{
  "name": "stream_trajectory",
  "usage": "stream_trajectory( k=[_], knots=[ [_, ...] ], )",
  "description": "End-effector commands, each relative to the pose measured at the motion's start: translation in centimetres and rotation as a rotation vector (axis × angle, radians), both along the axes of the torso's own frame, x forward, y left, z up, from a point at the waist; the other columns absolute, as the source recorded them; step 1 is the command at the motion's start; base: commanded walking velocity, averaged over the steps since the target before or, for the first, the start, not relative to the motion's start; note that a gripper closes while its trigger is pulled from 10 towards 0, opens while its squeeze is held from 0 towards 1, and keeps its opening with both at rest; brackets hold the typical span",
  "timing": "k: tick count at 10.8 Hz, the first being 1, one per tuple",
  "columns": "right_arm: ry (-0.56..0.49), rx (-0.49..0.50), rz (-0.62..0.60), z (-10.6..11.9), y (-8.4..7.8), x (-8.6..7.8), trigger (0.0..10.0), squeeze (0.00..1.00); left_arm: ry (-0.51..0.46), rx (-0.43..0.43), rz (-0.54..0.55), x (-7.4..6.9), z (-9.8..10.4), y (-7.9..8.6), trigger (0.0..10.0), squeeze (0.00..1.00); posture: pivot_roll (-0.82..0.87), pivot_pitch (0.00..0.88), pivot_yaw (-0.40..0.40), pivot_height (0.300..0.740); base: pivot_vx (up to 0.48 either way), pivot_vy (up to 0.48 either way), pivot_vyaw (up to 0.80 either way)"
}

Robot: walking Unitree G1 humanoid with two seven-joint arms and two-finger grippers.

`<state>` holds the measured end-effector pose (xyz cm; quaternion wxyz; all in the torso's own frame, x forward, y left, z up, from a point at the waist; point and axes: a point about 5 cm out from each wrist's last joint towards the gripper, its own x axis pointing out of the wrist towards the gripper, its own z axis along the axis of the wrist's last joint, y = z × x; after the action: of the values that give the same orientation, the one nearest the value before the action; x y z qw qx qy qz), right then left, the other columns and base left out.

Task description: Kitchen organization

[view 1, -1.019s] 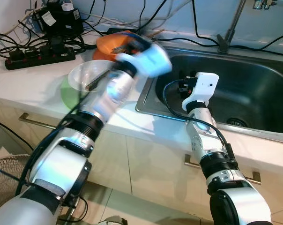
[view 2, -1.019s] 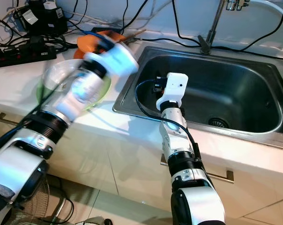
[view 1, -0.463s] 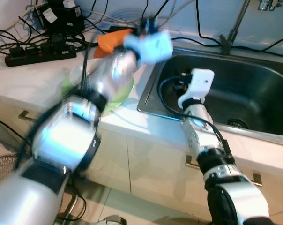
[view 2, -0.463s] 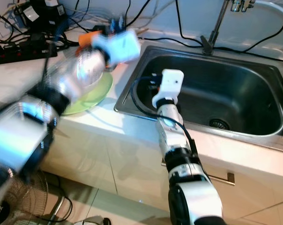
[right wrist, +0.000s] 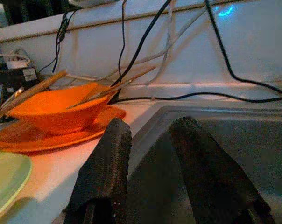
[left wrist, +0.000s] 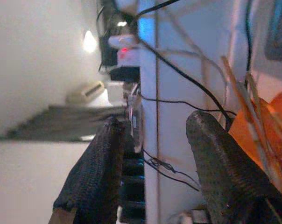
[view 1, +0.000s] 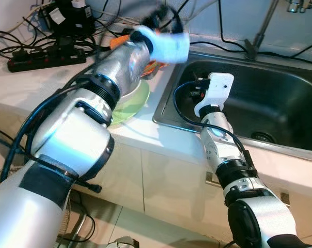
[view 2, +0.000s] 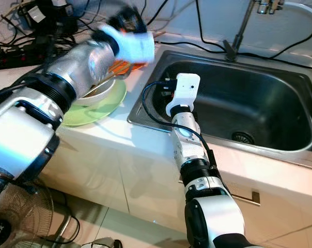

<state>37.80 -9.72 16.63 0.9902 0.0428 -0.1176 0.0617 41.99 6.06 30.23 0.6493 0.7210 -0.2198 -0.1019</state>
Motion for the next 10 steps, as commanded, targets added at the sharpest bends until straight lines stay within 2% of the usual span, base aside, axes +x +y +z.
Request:
stream_trajectory(
  k=[1, 2, 3, 4, 5, 6, 7, 8, 9, 10],
  knots=[
    [-0.022, 0.008, 0.012, 0.8, 0.2, 0.3, 10.0, 0.00, -0.042, 0.082, -0.021, -0.1, 0.6, -0.6, 10.0, 0.00, 0.11, 0.000, -0.025, 0.740, 0.000, 0.000, 0.00],
    [-0.022, 0.009, 0.020, 0.8, 0.4, 0.3, 10.0, 0.00, -0.074, 0.202, -0.019, -0.2, 0.5, -0.9, 10.0, 0.00, 0.11, 0.000, -0.027, 0.740, 0.000, 0.000, 0.00],
    [-0.021, 0.010, 0.022, 0.8, 0.5, 0.3, 10.0, 0.00, -0.073, 0.242, -0.025, -0.2, 0.4, -0.9, 10.0, 0.00, 0.11, 0.000, -0.026, 0.740, 0.000, 0.000, 0.00],
    [-0.022, 0.010, 0.022, 0.8, 0.5, 0.3, 10.0, 0.00, -0.063, 0.234, -0.035, -0.2, 0.4, -1.0, 10.0, 0.00, 0.11, 0.000, -0.026, 0.740, 0.000, 0.000, 0.00],
    [-0.023, 0.009, 0.020, 0.7, 0.4, 0.3, 10.0, 0.00, -0.024, 0.129, -0.071, -0.4, 0.5, -1.2, 10.0, 0.00, 0.11, 0.000, -0.024, 0.740, 0.000, 0.000, 0.00],
    [-0.025, 0.010, 0.018, 0.7, 0.3, 0.2, 10.0, 0.00, 0.054, -0.020, -0.143, -0.7, 0.6, -1.8, 10.0, 0.00, 0.11, 0.000, -0.019, 0.740, 0.000, 0.000, 0.00],
    [-0.026, 0.011, 0.017, 0.6, 0.4, 0.2, 10.0, 0.00, 0.220, -0.301, -0.221, -1.0, 0.6, -2.1, 10.0, 0.00, 0.10, 0.000, -0.008, 0.740, 0.000, 0.000, 0.00],
    [-0.026, 0.012, 0.014, 0.5, 0.4, 0.1, 10.0, 0.00, 0.394, -0.728, -0.382, -1.5, 1.1, -2.5, 10.0, 0.00, 0.09, 0.000, 0.000, 0.740, 0.000, 0.000, 0.00],
    [-0.029, 0.014, 0.012, 0.5, 0.4, 0.0, 10.0, 0.00, 0.449, -0.883, -0.426, -1.5, 0.5, -2.0, 10.0, 0.00, 0.08, 0.000, 0.006, 0.740, 0.000, 0.000, 0.00],
    [-0.033, 0.015, 0.007, 0.5, 0.3, 0.0, 10.0, 0.00, 0.413, -0.862, -0.371, -1.3, -0.9, -0.8, 10.0, 0.00, 0.08, 0.000, 0.009, 0.740, 0.000, 0.000, 0.00]
  ],
)
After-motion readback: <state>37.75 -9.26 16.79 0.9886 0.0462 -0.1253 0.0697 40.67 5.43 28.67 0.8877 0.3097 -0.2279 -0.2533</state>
